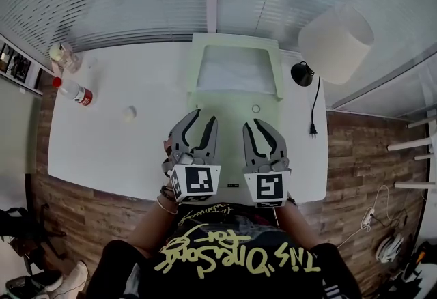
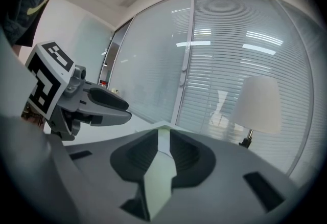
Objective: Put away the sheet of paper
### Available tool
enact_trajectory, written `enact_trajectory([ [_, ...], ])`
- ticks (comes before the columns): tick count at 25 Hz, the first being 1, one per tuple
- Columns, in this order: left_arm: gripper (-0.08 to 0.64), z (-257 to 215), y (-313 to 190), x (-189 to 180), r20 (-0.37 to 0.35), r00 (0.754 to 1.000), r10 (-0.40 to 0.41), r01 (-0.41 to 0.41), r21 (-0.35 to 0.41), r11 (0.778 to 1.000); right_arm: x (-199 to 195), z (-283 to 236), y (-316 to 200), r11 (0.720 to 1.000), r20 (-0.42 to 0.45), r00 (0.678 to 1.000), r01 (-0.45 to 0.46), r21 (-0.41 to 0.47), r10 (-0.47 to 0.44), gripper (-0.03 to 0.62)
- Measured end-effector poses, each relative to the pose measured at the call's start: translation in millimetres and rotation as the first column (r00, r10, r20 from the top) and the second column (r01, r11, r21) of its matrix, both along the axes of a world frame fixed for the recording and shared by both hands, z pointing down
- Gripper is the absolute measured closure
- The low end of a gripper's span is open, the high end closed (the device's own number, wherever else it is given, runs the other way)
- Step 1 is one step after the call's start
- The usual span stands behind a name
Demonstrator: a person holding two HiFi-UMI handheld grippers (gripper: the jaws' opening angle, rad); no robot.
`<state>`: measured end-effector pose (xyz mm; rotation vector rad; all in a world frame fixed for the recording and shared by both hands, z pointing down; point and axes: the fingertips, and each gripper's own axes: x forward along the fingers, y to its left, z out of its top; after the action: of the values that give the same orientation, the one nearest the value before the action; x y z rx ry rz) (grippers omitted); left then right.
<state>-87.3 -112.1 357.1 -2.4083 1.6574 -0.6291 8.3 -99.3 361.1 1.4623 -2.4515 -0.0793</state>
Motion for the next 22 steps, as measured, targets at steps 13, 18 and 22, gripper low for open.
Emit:
enact_trajectory([
  [13,0.497,-21.5,2.1,3.6,-0.055,0.998,0.006,-0.005,0.025,1.000,-0.4,-37.2,0.2,0.990,0.063,0.998,0.013,0.139,-0.022,0.572],
  [18,0.531,-23.2,3.3,2.2,-0.079,0.997,0.006,-0.004,0.018,1.000,-3.4,-52.0,1.1,0.984,0.124,0.992,0.000,0.177,-0.022,0.580],
  [22,0.538,-25.7,5.8,4.2,-0.084,0.996,0.010,-0.009,0.023,1.000,-4.5,-54.5,5.1,0.985,0.142,0.990,0.003,0.175,-0.028,0.581],
])
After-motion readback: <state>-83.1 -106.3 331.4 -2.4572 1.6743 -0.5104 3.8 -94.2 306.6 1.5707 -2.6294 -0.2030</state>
